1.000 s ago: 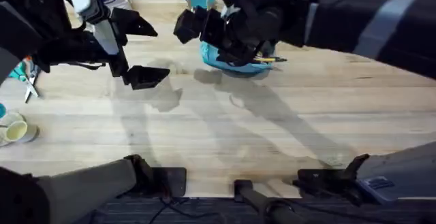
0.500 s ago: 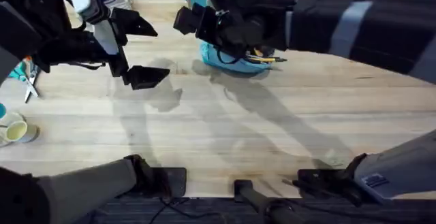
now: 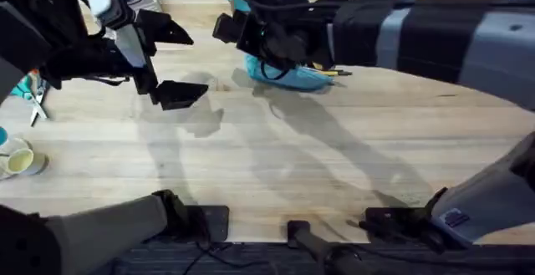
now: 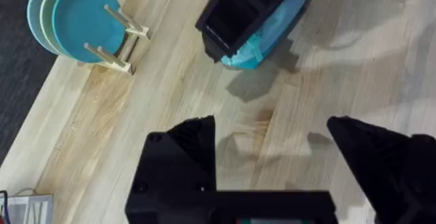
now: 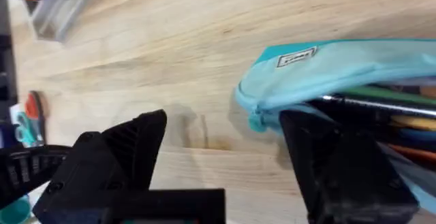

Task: Unzip the bag, pick up the pens from the table one at a time and place them inside, then zip the bag closed.

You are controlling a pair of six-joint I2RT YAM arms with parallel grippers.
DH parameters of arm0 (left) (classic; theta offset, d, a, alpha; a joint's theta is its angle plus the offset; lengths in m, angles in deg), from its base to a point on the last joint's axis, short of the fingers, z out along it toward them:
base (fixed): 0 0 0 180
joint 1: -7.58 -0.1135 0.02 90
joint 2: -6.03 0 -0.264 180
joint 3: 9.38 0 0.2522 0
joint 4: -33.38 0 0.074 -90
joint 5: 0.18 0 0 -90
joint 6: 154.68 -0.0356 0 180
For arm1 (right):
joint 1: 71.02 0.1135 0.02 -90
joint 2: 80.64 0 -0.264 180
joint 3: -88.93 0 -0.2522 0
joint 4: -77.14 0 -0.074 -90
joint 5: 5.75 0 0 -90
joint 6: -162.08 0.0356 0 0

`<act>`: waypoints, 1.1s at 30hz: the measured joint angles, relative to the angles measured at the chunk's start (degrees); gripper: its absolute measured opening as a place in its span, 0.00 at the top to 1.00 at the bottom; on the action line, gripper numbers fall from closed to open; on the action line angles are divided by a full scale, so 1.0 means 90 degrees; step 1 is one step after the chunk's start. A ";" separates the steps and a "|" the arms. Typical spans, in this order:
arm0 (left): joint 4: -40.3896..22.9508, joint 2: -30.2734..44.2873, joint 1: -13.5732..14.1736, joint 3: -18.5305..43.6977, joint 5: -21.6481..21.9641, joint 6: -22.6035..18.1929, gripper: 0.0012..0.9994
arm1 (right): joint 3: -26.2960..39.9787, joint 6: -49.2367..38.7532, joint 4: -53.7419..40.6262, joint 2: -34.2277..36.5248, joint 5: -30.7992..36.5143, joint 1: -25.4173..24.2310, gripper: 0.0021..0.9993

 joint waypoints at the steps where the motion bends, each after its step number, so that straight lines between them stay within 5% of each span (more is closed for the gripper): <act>1: 0.0000 0.0000 0.0000 0.0000 0.0000 0.0000 0.01 | 0.0000 -0.0013 0.0002 0.0040 0.0005 0.0000 0.00; 8: 0.0000 0.0000 0.0000 0.0000 -0.0002 0.0000 0.01 | 0.0003 -0.0020 -0.0024 0.0178 0.0029 0.0000 0.06; 23: 0.0000 0.0000 0.0000 0.0000 0.0000 0.0000 0.01 | 0.0005 -0.0079 -0.0361 0.0278 0.0188 -0.0041 0.62; 29: 0.0000 0.0000 0.0000 0.0000 -0.0002 0.0000 0.01 | 0.0005 -0.0086 -0.0474 0.0278 0.0182 -0.0041 0.94; 33: 0.0000 0.0000 0.0000 0.0000 0.0000 0.0000 0.01 | 0.0005 -0.0086 -0.0470 0.0278 0.0168 -0.0041 0.96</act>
